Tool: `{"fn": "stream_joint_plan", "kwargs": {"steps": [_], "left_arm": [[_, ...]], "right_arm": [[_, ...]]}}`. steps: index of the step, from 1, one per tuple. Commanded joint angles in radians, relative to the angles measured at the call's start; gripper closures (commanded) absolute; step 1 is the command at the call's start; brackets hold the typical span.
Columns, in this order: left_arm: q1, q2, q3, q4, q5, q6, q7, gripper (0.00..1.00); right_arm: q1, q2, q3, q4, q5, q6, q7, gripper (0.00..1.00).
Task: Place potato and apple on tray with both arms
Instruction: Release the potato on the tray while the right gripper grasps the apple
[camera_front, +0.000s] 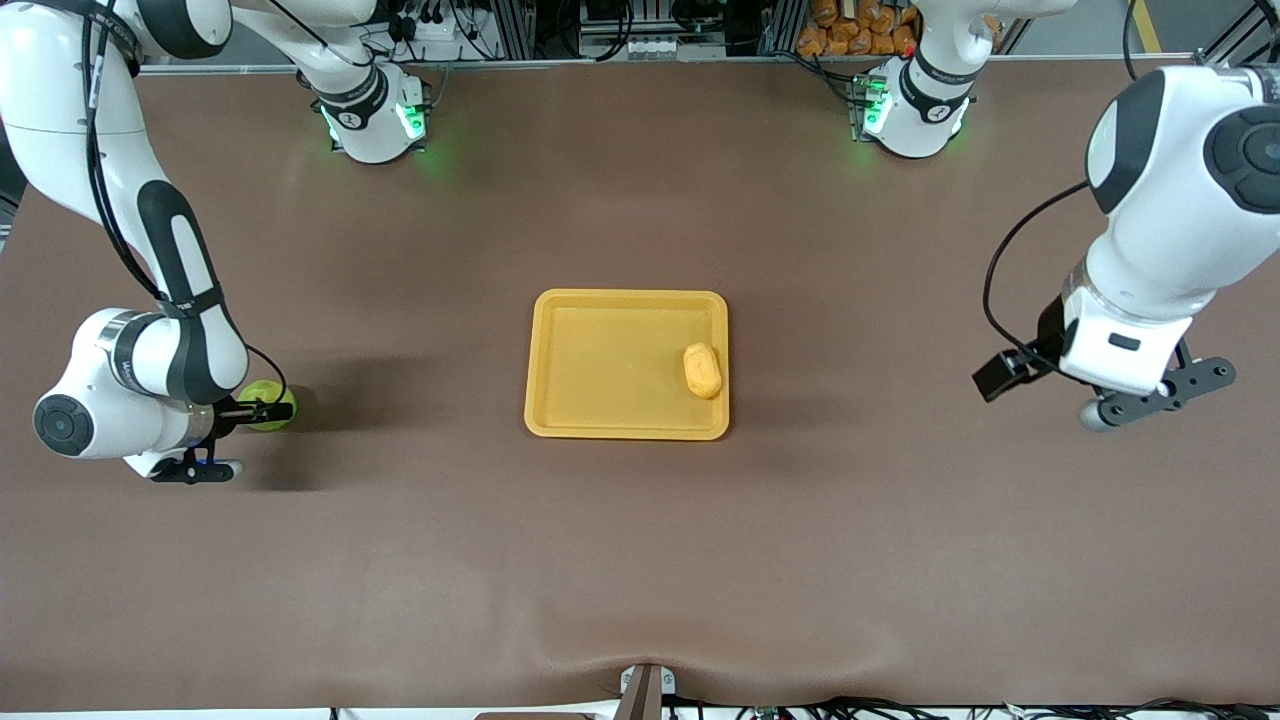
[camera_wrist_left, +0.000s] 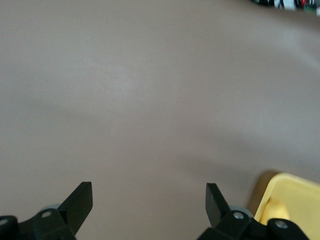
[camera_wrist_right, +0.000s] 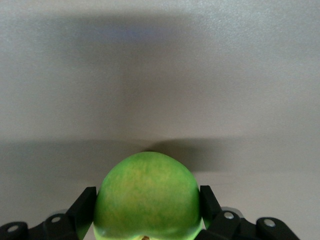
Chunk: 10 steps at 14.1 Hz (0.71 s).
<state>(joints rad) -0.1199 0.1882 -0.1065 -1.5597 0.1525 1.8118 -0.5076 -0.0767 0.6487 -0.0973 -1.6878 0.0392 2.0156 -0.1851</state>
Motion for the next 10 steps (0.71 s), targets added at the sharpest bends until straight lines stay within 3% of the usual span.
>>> {"fn": "stream_joint_plan", "kwargs": {"steps": [1,5,10], "left_arm": [[0.005,-0.097,0.028,-0.060,-0.050,-0.067,0.173,0.00],[0.002,-0.159,0.114,-0.062,-0.094,-0.178,0.394,0.00],[0.011,-0.254,0.116,-0.131,-0.096,-0.223,0.512,0.00]], "right_arm": [[0.000,-0.027,0.014,0.065,0.013,-0.121,-0.011,1.00],[0.034,-0.029,0.016,0.145,0.025,-0.238,-0.005,1.00],[0.084,-0.047,0.014,0.145,0.129,-0.265,0.022,1.00]]}}
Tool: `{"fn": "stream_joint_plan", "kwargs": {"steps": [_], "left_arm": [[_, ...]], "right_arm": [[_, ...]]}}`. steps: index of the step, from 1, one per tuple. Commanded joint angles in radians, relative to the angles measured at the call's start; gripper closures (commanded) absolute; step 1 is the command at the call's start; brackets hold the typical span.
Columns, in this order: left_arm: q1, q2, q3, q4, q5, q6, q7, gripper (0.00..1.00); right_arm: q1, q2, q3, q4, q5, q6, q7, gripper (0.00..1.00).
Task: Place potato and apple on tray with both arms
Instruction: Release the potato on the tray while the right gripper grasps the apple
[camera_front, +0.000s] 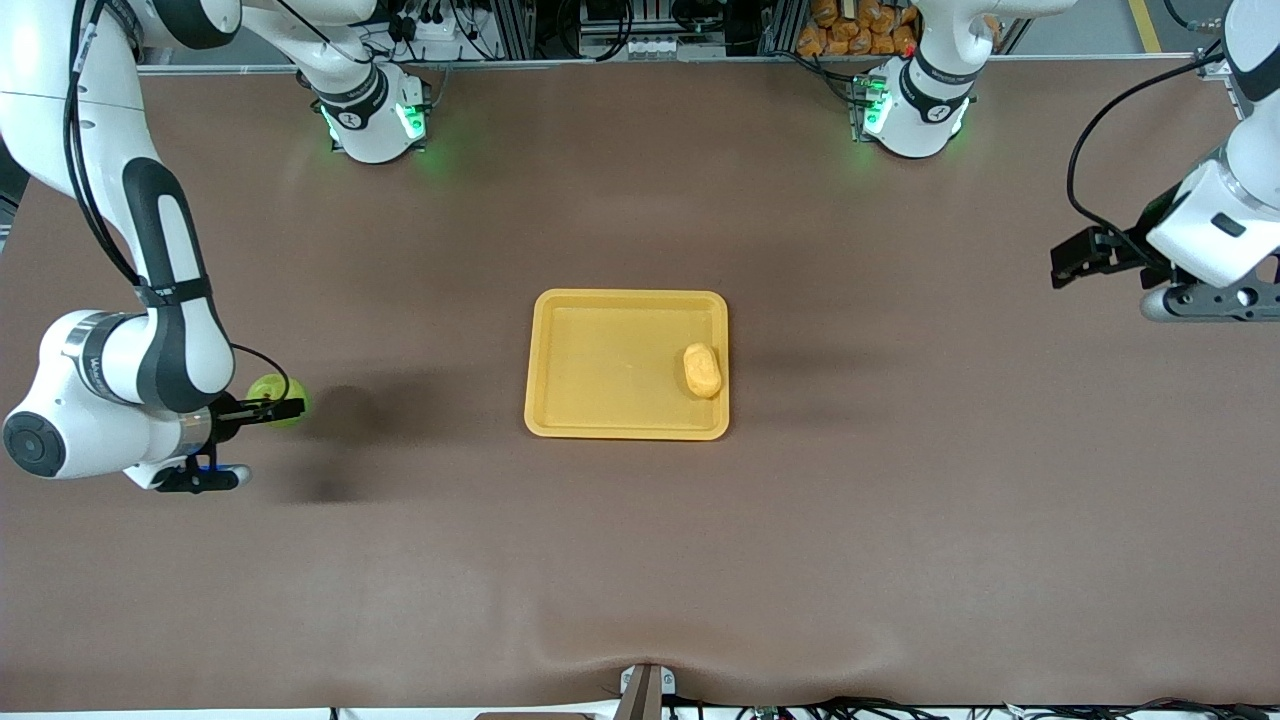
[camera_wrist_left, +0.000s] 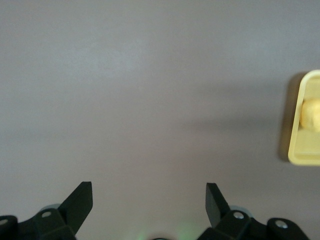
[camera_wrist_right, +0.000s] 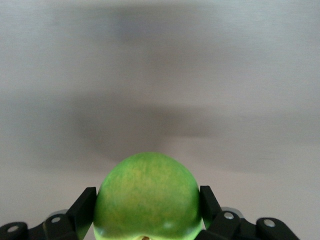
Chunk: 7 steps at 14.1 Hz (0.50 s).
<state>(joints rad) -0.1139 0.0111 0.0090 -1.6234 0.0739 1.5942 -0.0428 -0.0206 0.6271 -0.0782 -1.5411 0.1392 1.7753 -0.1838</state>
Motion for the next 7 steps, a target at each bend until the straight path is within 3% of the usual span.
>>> {"fn": "stream_joint_plan", "kwargs": {"steps": [1,4,7], "left_arm": [[0.014,-0.085,0.000,-0.067,-0.017,-0.007,0.066,0.00],[0.026,-0.086,-0.001,-0.044,-0.016,-0.054,0.092,0.00],[0.043,-0.074,0.000,-0.018,-0.041,-0.056,0.095,0.00]], "right_arm": [[0.039,-0.027,-0.003,-0.002,0.036,-0.030,0.070,1.00],[0.112,-0.027,-0.003,-0.002,0.043,-0.033,0.183,1.00],[0.184,-0.026,-0.003,-0.005,0.141,-0.031,0.295,1.00]]}}
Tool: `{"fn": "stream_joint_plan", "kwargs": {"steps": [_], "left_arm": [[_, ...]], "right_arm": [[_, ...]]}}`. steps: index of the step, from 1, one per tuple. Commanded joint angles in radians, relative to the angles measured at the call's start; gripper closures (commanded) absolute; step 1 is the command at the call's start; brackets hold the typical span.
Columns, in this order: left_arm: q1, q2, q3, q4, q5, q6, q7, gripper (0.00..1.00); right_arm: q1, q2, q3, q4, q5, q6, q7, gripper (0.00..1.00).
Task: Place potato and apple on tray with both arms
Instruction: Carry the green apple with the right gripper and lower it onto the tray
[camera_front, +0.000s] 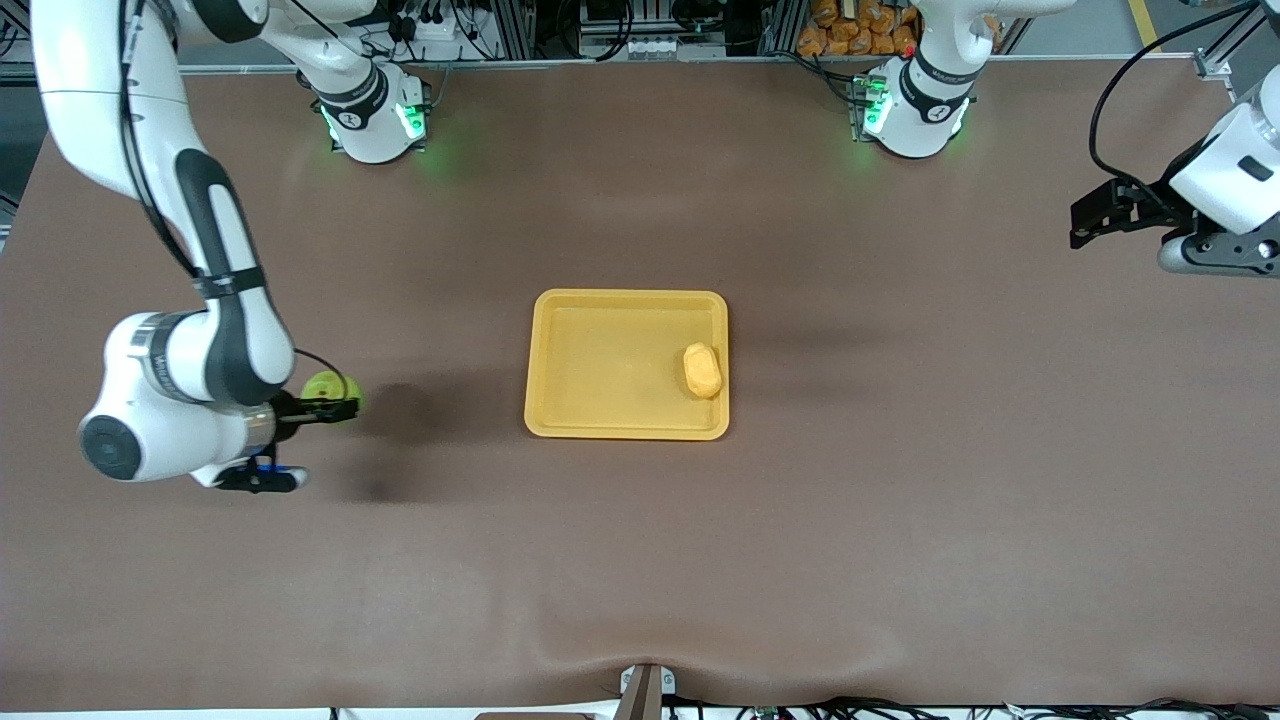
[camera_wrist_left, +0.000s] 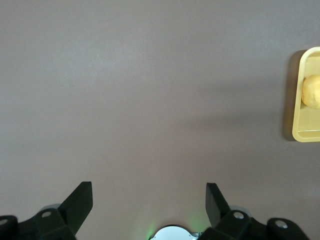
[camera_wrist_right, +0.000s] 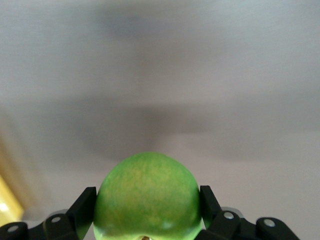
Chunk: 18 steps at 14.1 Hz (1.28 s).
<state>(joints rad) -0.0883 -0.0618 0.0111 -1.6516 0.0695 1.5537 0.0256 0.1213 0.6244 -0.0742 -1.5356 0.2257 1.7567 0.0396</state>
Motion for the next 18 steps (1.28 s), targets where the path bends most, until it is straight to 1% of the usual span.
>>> {"fn": "stream_joint_plan", "kwargs": {"steps": [1,3,5,7,11,14,18], "left_arm": [[0.022,-0.001,0.000,0.012,-0.059,-0.015,0.025,0.00],[0.047,-0.004,-0.006,0.015,-0.063,-0.018,0.027,0.00],[0.071,-0.009,-0.029,0.015,-0.065,-0.033,0.043,0.00],[0.073,-0.006,-0.046,0.015,-0.054,-0.040,0.039,0.00],[0.068,-0.001,-0.048,0.007,-0.051,-0.031,0.019,0.00],[0.068,-0.001,-0.049,0.012,-0.051,-0.018,0.007,0.00],[0.068,-0.001,-0.052,0.013,-0.065,-0.021,-0.035,0.00]], "right_arm": [[0.069,-0.023,-0.007,-0.009,0.076,-0.008,0.123,1.00],[0.125,-0.023,-0.007,-0.009,0.092,-0.002,0.210,1.00],[0.179,-0.023,-0.009,-0.009,0.127,0.013,0.305,1.00],[0.225,-0.022,-0.009,-0.009,0.133,0.030,0.388,1.00],[0.352,-0.018,-0.009,-0.009,0.133,0.102,0.583,1.00],[0.394,-0.012,-0.009,-0.009,0.135,0.136,0.640,1.00],[0.451,0.017,-0.009,-0.018,0.135,0.214,0.732,1.00]]}}
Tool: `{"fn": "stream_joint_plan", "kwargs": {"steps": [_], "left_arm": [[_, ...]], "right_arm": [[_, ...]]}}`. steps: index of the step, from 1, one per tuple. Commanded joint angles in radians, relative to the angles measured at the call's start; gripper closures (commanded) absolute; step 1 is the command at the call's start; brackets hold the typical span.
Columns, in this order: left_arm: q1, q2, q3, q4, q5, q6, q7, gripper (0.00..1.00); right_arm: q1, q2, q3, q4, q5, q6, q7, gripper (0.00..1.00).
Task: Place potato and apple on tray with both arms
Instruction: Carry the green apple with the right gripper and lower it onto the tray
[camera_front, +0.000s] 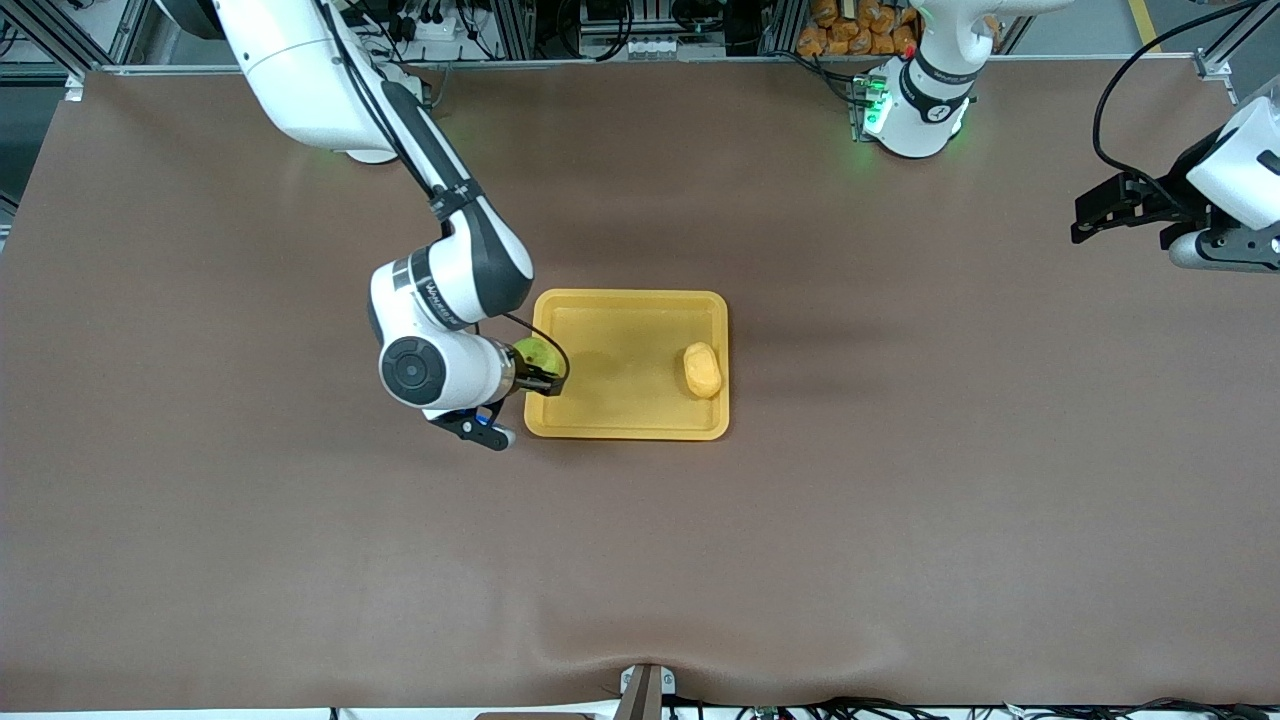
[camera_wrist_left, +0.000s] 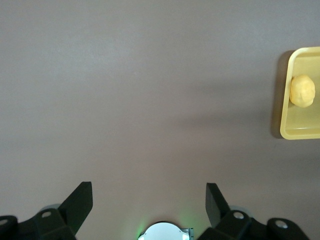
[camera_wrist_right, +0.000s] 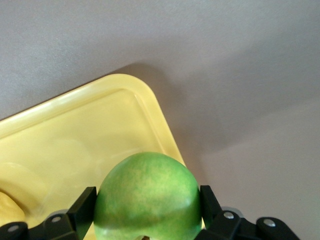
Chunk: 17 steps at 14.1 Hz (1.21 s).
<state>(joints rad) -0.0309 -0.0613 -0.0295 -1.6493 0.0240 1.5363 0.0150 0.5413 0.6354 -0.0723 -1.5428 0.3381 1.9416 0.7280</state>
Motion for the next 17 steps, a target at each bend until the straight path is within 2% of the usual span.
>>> {"fn": "stream_joint_plan", "kwargs": {"steps": [1,13,14,15,17], "left_arm": [[0.013,-0.003,-0.012,0.014,-0.019,-0.005,-0.018,0.00],[0.017,0.017,-0.007,0.028,-0.032,-0.008,-0.010,0.00],[0.017,0.017,-0.009,0.028,-0.032,-0.010,-0.010,0.00],[0.016,0.017,-0.009,0.026,-0.032,-0.010,-0.010,0.00],[0.016,0.017,-0.009,0.028,-0.032,-0.010,-0.010,0.00]], "right_arm": [[0.043,0.010,-0.011,-0.014,0.022,0.045,0.059,1.00],[0.095,0.081,-0.011,-0.036,0.021,0.157,0.105,1.00],[0.092,0.081,-0.011,-0.036,0.021,0.154,0.105,0.64],[0.088,0.081,-0.011,-0.034,0.021,0.146,0.113,0.01],[0.081,0.070,-0.012,-0.023,0.019,0.123,0.107,0.00]]}}
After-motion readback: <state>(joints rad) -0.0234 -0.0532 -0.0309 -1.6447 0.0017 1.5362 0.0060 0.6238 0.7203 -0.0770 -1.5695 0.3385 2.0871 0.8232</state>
